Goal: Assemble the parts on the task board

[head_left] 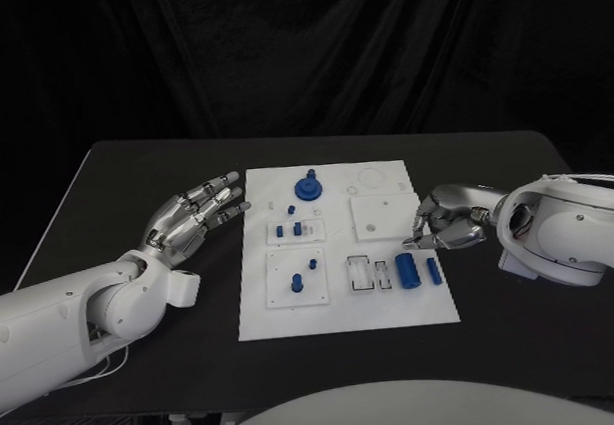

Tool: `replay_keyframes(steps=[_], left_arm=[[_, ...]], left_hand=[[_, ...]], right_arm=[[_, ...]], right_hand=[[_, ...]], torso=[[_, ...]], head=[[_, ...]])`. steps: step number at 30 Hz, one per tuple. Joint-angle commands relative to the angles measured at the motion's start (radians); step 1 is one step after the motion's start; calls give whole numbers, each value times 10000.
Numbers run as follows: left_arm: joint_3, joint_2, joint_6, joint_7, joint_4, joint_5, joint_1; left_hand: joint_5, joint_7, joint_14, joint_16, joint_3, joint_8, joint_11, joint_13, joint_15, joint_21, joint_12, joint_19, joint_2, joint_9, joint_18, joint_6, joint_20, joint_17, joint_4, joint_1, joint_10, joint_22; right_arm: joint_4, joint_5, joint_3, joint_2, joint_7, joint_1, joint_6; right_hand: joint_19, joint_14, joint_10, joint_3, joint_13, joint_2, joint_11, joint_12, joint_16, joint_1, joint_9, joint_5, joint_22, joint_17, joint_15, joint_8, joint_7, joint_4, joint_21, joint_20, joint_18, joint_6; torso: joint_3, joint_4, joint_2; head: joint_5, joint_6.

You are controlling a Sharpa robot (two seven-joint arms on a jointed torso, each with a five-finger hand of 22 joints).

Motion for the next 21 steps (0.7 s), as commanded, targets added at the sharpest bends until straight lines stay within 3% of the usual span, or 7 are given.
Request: replay_keyframes(steps=[1, 5, 10, 21], left_arm=[[10, 35, 9, 199, 10, 126, -10], [10, 41, 26, 189, -1, 128, -10], [10, 45, 50, 179, -27, 128, -11], [10, 77, 114, 151, -61, 129, -13]], left_hand=[[61, -15, -20, 33, 81, 62, 78, 5, 54, 49, 61, 54, -12, 9, -195, 81, -2, 11, -4, -105, -16, -16], [61, -15, -20, 33, 81, 62, 78, 5, 54, 49, 61, 54, -12, 9, -195, 81, -2, 11, -4, -105, -16, -16], [81, -13, -23, 33, 101, 62, 83, 4, 59, 49, 61, 56, -10, 8, -200, 78, -2, 11, -5, -109, -16, -22], [92, -12, -26, 32, 115, 60, 86, 3, 62, 49, 54, 58, -7, 6, -203, 65, -3, 10, -5, -112, -19, -22]], right_arm=[[51, -226, 3, 22, -1326, -105, 610], [31, -456, 2, 97, -1736, -198, 630], [-2, -752, 1, 208, -2012, -314, 467], [-224, -955, 2, 547, -2266, -503, 520]], right_hand=[[217, 535, 571, -136, 1774, 84, -98, 140, 338, -506, 226, -88, 1652, 1015, -109, 334, -137, 21, 765, -87, -264, -7], [415, 782, 1213, -230, 2647, 173, -246, 283, 758, -1347, 461, -263, 1812, 1689, -251, 617, -282, 39, 1587, -220, -389, 118], [552, 943, 1213, -225, 2647, 141, -380, 283, 1065, -2040, 678, -742, 1934, 2197, -375, 797, -427, 40, 2197, -342, -482, 410], [581, 935, 1213, -111, 2647, 83, -481, 283, 1038, -2419, 956, -1107, 1967, 2160, -464, 982, -541, 44, 2404, -427, -510, 631]], torso=[[26, 40, -8], [39, -29, -11], [29, 1, -14], [48, -4, -11]], head=[[-171, -2], [-174, -2], [-247, -2], [-287, -2]])
